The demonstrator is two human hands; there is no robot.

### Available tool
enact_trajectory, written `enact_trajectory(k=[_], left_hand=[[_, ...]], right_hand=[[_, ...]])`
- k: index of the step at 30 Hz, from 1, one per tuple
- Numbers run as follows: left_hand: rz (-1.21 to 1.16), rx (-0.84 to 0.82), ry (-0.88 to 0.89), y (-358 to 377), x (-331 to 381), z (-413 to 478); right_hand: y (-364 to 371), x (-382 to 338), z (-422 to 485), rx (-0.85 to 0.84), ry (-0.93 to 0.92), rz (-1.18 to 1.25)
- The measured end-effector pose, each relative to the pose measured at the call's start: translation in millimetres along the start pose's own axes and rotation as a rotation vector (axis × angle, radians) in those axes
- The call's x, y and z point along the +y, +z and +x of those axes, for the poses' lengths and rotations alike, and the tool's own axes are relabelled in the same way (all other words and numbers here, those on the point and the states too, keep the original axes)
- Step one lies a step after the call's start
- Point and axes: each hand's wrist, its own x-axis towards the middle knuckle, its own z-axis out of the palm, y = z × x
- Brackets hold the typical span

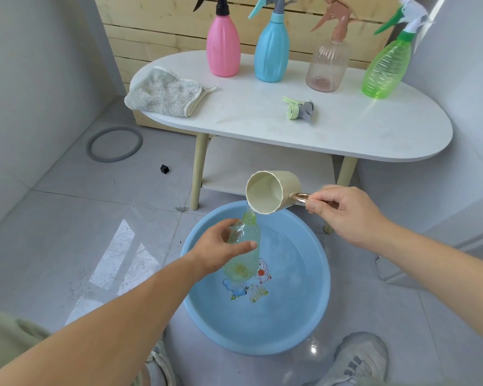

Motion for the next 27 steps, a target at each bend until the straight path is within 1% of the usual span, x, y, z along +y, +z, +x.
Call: enact_trajectory(k=[11, 27], left_hand=[[-0.021, 0.019, 0.002, 0.4, -0.2, 0.5], [-0.030, 0.013, -0.004, -0.4, -2.7, 2.5]], right_hand=[[1.0, 2.7, 1.8, 0.005, -0.046, 0.000], [0.7, 7.6, 4.7, 0.025, -0.121, -0.094]])
